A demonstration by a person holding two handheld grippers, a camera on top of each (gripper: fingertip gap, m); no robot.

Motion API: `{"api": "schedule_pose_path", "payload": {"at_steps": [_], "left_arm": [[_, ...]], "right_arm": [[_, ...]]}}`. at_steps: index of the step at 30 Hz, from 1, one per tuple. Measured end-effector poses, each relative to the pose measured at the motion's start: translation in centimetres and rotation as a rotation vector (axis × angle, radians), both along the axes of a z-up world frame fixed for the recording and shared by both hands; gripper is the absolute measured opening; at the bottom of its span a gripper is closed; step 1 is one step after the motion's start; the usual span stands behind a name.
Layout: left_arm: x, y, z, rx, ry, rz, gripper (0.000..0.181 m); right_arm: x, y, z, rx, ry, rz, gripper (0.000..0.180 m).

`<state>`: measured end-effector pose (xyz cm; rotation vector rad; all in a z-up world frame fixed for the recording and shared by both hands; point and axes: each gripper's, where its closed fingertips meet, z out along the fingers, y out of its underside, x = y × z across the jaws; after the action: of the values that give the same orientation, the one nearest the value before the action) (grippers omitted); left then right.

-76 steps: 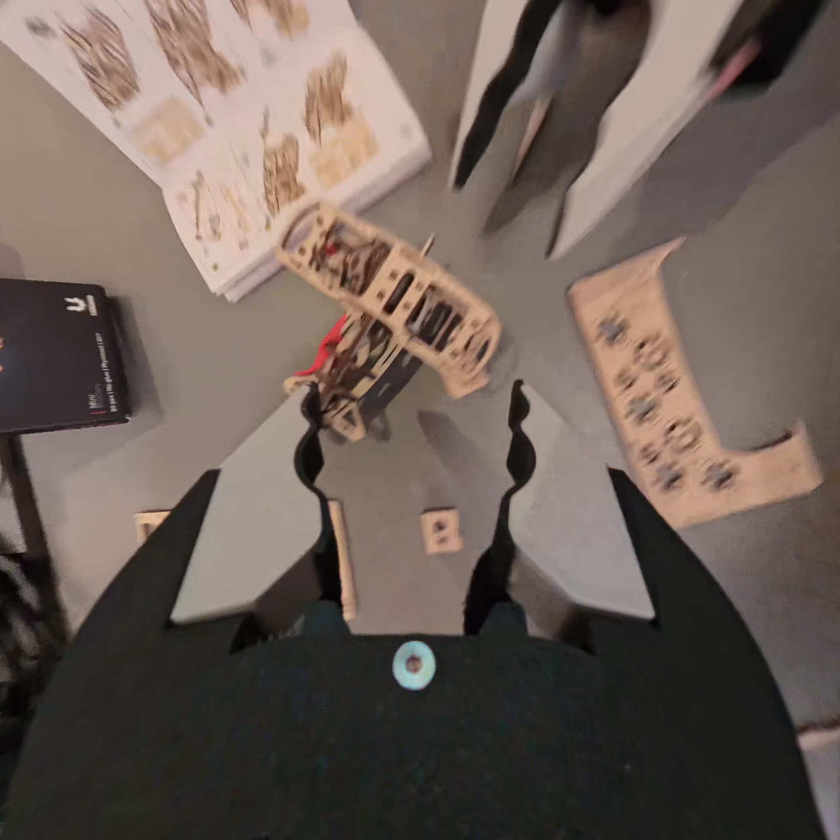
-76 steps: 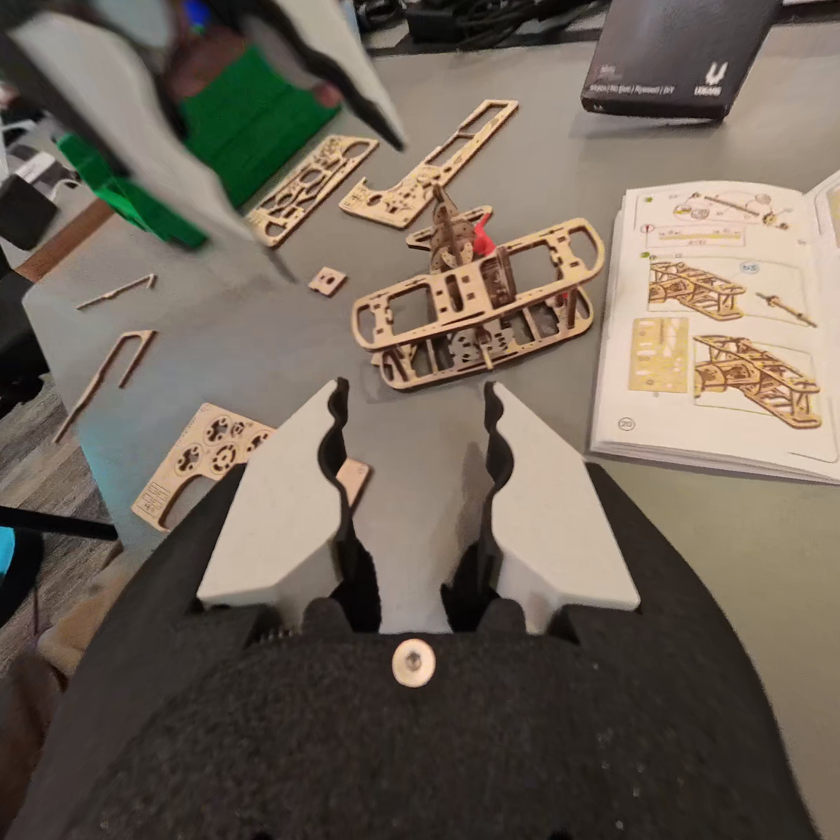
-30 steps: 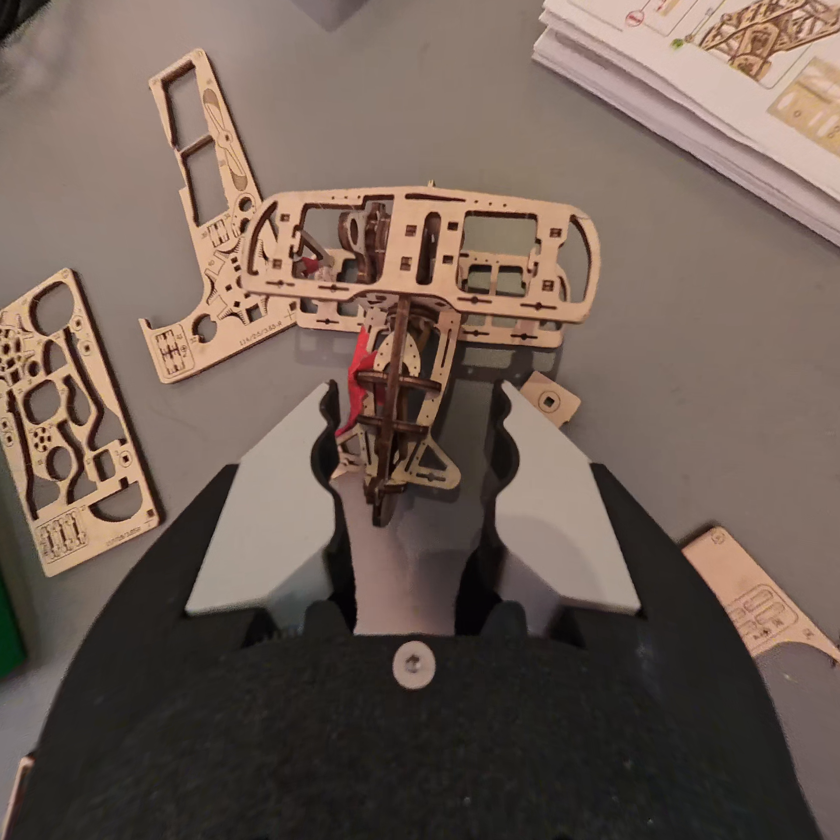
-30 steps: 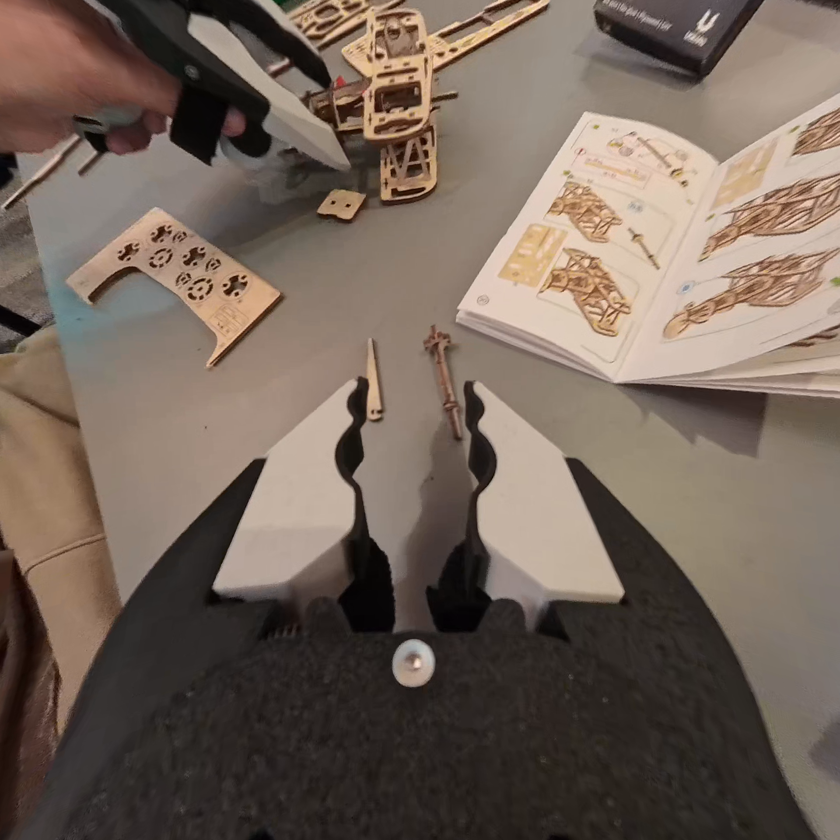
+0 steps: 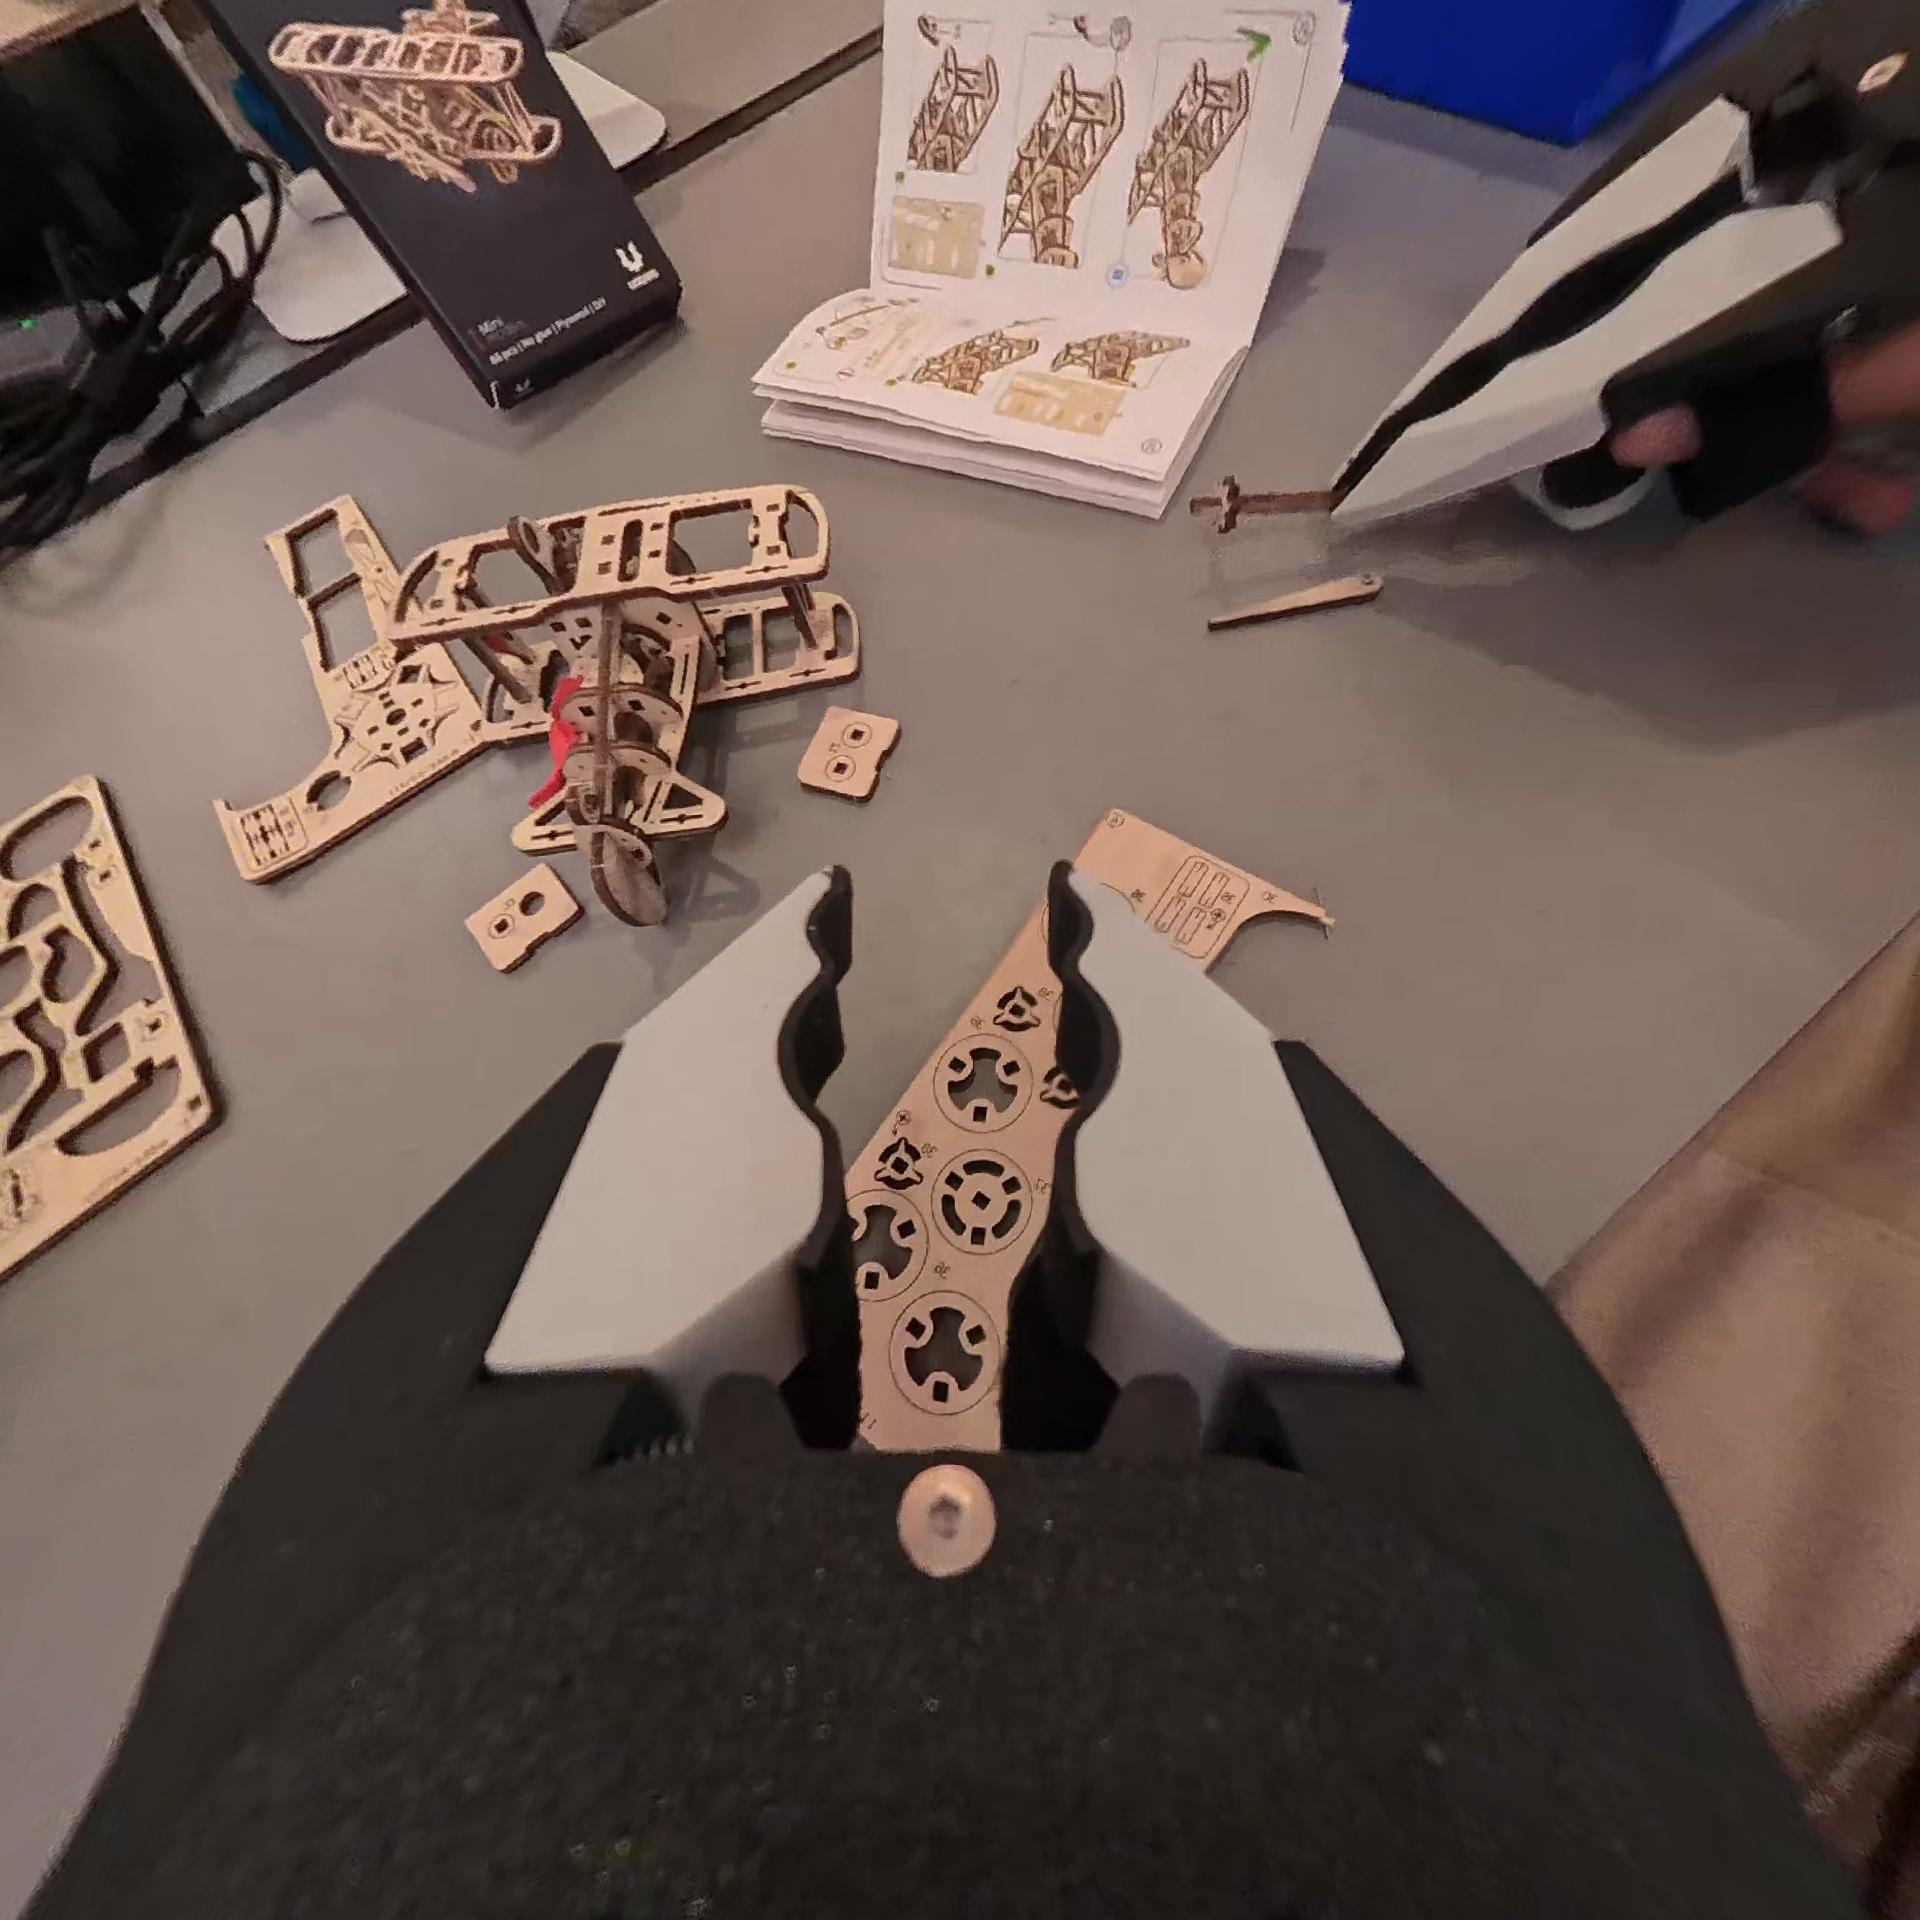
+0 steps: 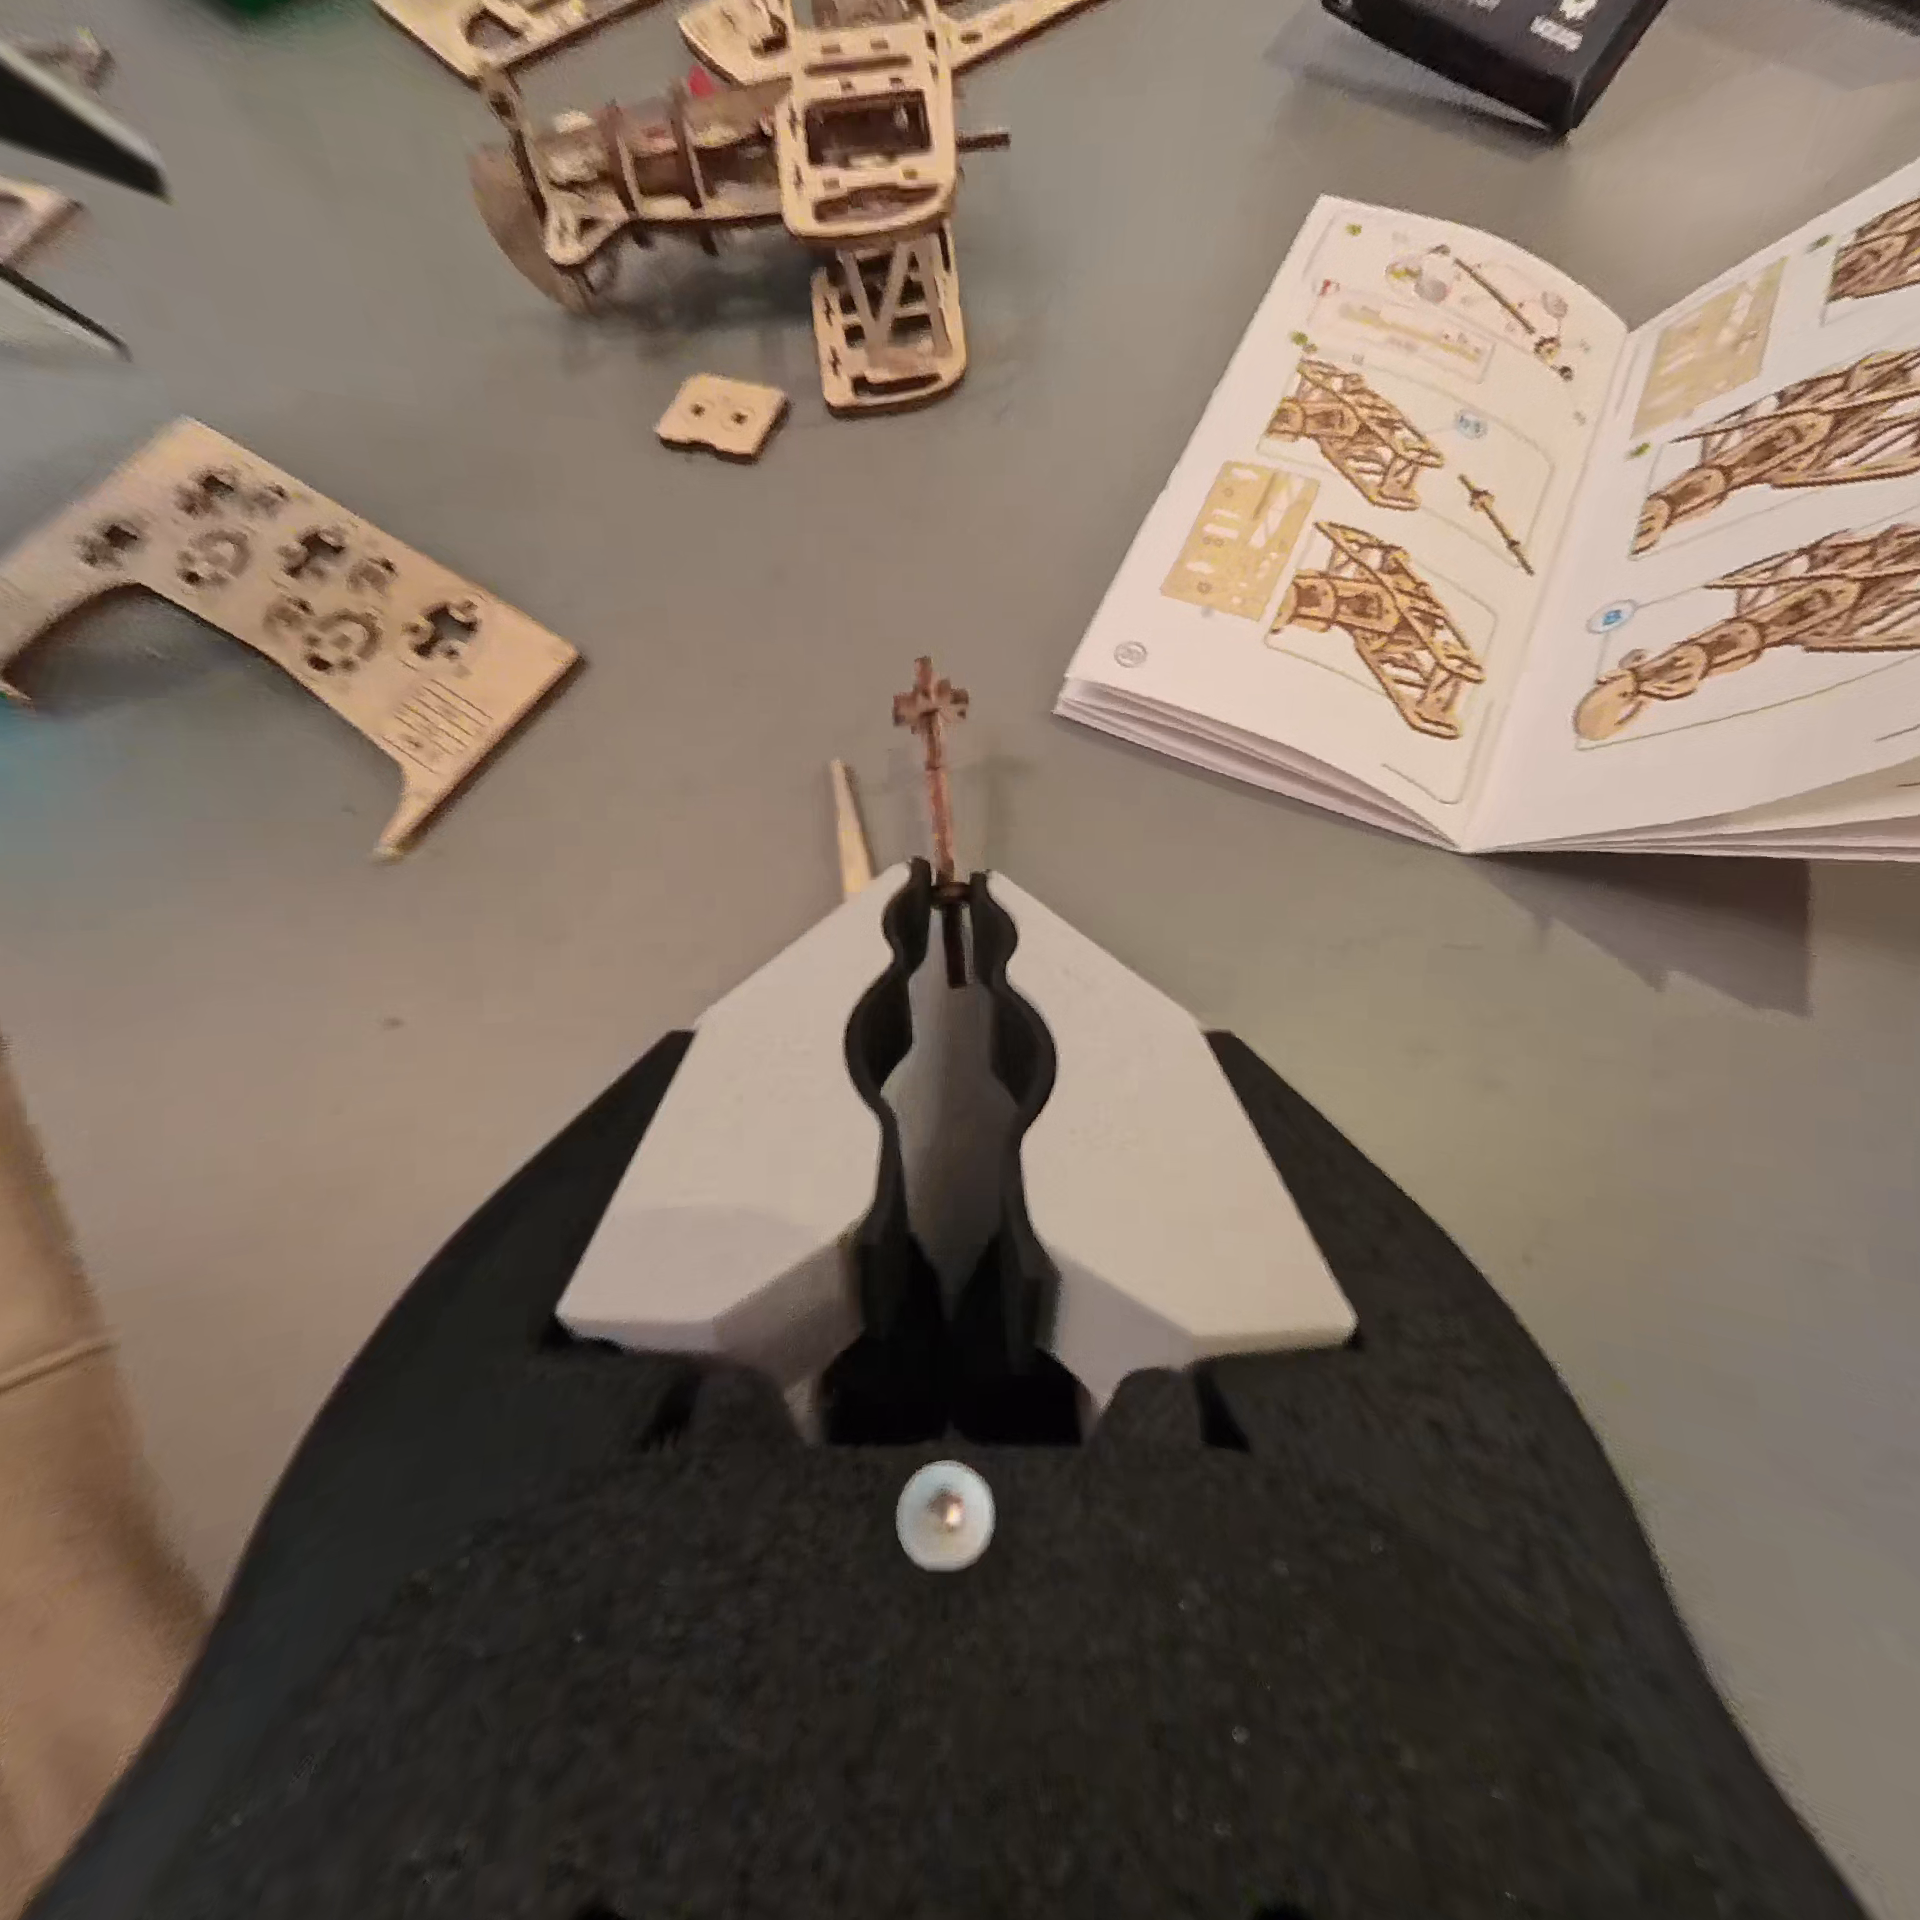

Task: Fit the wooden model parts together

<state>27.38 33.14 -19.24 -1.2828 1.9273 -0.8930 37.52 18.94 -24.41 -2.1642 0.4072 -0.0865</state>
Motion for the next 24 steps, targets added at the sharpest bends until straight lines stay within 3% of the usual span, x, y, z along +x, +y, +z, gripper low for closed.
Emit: {"api": "schedule_pose_path", "payload": {"at_steps": [6, 10, 21, 24], "left_arm": [[0.0, -0.7, 0.1, -0.070, 0.010, -0.013, 0.036], [0.0, -0.8, 0.0, -0.121, 0.028, -0.015, 0.035], [-0.7, 1.4, 0.3, -0.122, 0.032, 0.037, 0.031], [-0.8, 1.9, -0.3, -0.126, 0.056, 0.045, 0.031]], "right_arm": [[-3.9, 1.9, 3.5, 0.099, 0.071, 0.071, 0.006], [-5.5, 2.8, 4.3, 0.064, 0.007, 0.104, 0.006], [-0.8, -1.0, 4.6, 0.063, -0.199, -0.101, 0.006], [-0.5, -0.9, 4.2, 0.072, -0.243, -0.088, 0.006]]}}
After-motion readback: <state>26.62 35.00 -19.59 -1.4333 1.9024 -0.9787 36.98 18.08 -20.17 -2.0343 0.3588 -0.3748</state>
